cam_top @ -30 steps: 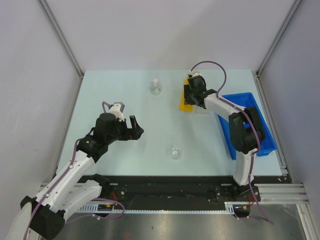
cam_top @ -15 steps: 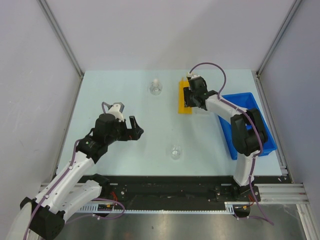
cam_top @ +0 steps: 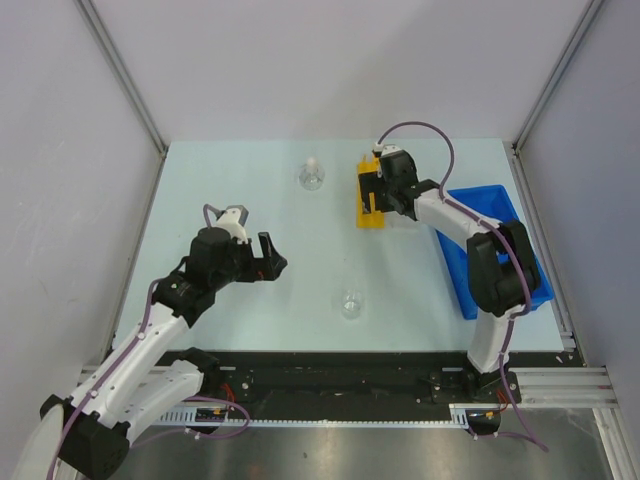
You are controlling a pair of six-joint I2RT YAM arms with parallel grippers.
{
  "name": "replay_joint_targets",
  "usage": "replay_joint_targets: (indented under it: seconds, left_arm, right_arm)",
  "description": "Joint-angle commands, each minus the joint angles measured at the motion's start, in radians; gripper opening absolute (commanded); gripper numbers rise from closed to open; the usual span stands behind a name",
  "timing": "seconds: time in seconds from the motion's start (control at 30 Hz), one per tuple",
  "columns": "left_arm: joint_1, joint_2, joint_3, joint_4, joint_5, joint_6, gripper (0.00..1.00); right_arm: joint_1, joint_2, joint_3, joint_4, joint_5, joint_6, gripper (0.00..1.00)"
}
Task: Organize the chemistry lab equipment
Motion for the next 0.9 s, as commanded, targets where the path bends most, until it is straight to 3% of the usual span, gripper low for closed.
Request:
replay_joint_targets:
  seconds: [0.0, 0.17, 0.5, 0.87]
  left_arm:
    - [0.012, -0.030, 0.003, 0.003, 0.017, -0.006, 1.00]
    - [0.015, -0.053, -0.008, 0.007, 0.031, -0.014, 1.00]
    - [0.018, -0.083, -0.017, -0.002, 0.066, -0.023, 1.00]
    - [0.018, -0.115, -0.052, 0.026, 0.146, -0.060, 1.00]
  right_arm:
    - [0.006, -0.109, 0.005, -0.014, -0.015, -0.054, 0.89]
    - [0.005, -0.184, 0.005, -0.110, -0.070, -0.127, 0.95]
    - [-0.096, -0.382, -0.060, -0.279, -0.496, -0.411, 1.00]
    - [-0.207, -0.579, -0.163, -0.325, -0.802, -0.574, 1.00]
